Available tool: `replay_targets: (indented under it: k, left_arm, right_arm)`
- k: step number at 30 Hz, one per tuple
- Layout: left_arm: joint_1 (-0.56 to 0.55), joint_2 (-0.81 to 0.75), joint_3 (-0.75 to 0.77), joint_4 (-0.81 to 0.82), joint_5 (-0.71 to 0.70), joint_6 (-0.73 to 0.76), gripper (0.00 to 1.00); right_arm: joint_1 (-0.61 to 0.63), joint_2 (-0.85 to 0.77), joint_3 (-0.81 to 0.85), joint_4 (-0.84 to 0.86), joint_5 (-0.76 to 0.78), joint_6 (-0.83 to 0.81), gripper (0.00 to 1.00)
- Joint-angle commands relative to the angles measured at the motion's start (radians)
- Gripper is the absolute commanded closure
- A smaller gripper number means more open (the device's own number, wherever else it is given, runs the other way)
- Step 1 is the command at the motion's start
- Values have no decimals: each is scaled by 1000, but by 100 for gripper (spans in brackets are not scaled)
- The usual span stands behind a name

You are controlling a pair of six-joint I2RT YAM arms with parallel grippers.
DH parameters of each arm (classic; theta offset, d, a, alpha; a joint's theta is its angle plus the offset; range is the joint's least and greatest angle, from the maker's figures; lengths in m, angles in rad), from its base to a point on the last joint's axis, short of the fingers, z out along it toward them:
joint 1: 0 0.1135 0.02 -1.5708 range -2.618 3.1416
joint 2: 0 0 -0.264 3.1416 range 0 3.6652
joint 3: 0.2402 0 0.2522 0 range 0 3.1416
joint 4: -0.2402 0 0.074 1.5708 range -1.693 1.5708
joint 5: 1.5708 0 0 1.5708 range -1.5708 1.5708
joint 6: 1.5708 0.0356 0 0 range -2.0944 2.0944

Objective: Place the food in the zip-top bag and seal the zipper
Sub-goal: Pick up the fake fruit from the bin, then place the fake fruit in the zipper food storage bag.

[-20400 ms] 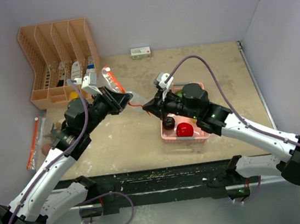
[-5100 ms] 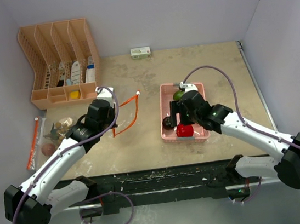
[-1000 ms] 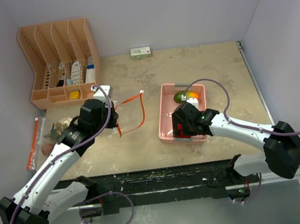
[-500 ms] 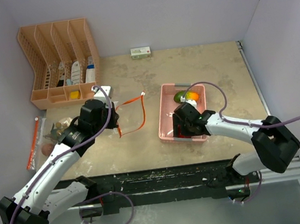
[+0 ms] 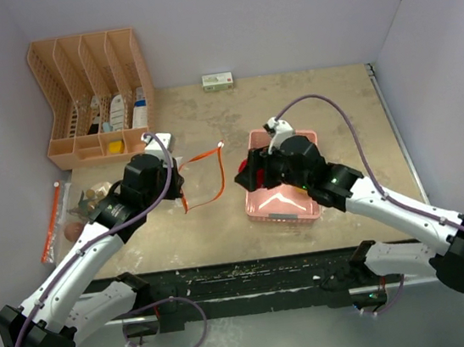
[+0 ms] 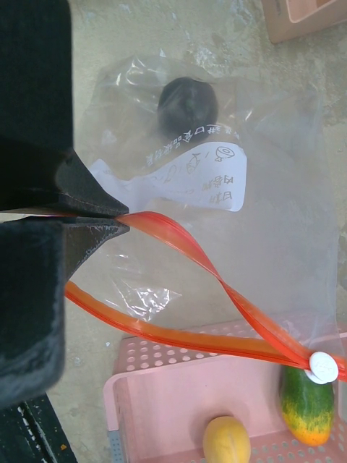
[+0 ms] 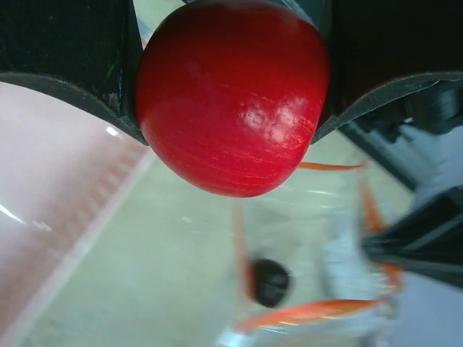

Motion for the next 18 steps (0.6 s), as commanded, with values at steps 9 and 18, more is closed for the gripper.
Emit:
replay_targets:
  k: [9,18]
  left_arm:
    - [3,3,20,35,22,-9,100]
    - [3,-2,22,28,25,-2,100]
  right_arm:
    - [125,372,270,357,-83,-67,40]
    - [125,469,358,306,-8,-90,0]
